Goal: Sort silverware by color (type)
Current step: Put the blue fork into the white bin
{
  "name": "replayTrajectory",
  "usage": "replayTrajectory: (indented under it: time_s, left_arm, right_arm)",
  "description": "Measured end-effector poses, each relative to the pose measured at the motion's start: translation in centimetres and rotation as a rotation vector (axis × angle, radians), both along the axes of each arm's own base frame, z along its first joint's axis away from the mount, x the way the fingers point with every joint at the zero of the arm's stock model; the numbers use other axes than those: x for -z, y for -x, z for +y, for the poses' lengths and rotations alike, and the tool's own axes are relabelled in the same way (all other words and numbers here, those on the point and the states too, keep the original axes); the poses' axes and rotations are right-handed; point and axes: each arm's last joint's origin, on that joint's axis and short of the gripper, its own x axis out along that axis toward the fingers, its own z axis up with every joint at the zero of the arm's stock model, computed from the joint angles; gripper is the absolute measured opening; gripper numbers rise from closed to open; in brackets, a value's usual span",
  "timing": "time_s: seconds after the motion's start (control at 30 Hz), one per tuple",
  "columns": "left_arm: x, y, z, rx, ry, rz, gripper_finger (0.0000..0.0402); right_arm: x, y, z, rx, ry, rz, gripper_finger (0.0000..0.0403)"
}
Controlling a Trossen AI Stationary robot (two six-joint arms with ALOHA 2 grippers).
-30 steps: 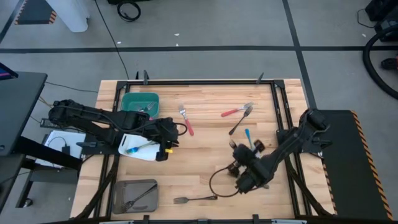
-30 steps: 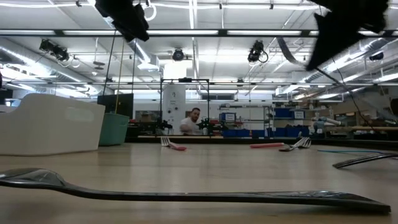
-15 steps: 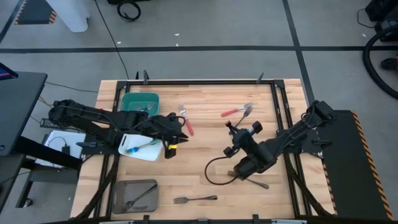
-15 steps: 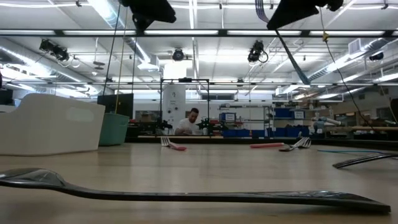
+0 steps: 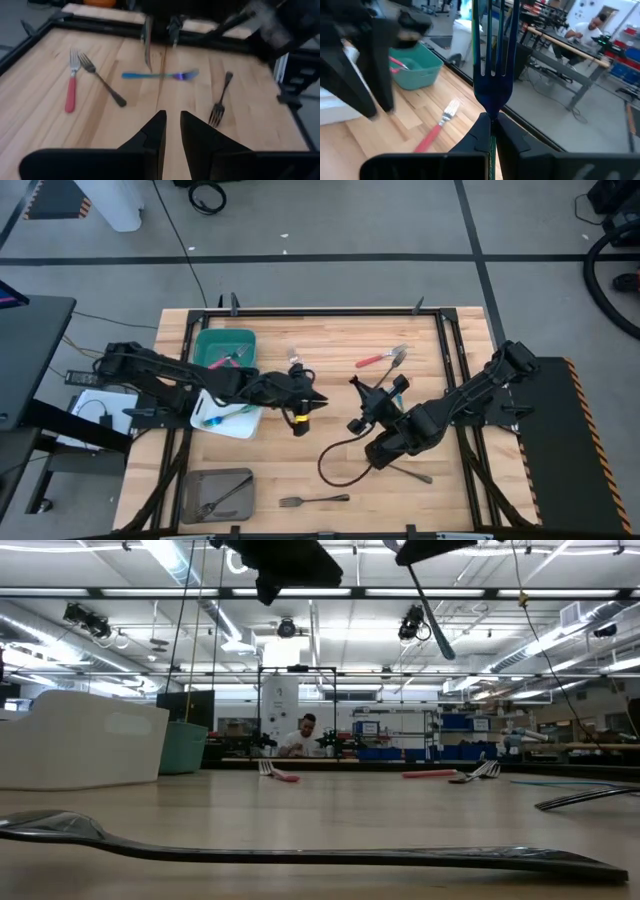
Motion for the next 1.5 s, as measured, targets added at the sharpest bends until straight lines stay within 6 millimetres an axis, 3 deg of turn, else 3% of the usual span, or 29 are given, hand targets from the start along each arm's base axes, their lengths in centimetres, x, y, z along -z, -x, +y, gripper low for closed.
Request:
replayTrajectory:
  time_s: [0.33,0.6,1.07,1.5]
  left_arm:
    - [0.6,-2.3,-0.8,0.033,-0.07,-0.152,0.0066]
    - [0.4,-3.1,-0.3,-0.07,-0.12,-0.242,0.0066]
    - [-0.2,-3.2,-0.3,-0.074,-0.109,-0.306,0.0066]
    - [-2.2,-2.0,-0.4,-0.055,-0.135,-0.353,0.0066]
  right_arm:
    - [-0.4,-0.6,0.8,-0.074,0.044,0.068,0.0016]
    - [-0.8,-0.9,1.3,-0.099,0.053,0.055,0.0016]
    - [-1.0,-1.1,1.6,-0.129,0.052,0.058,0.0016]
    - [-0.8,-0.7,2.0,-0.13,0.05,0.053,0.0016]
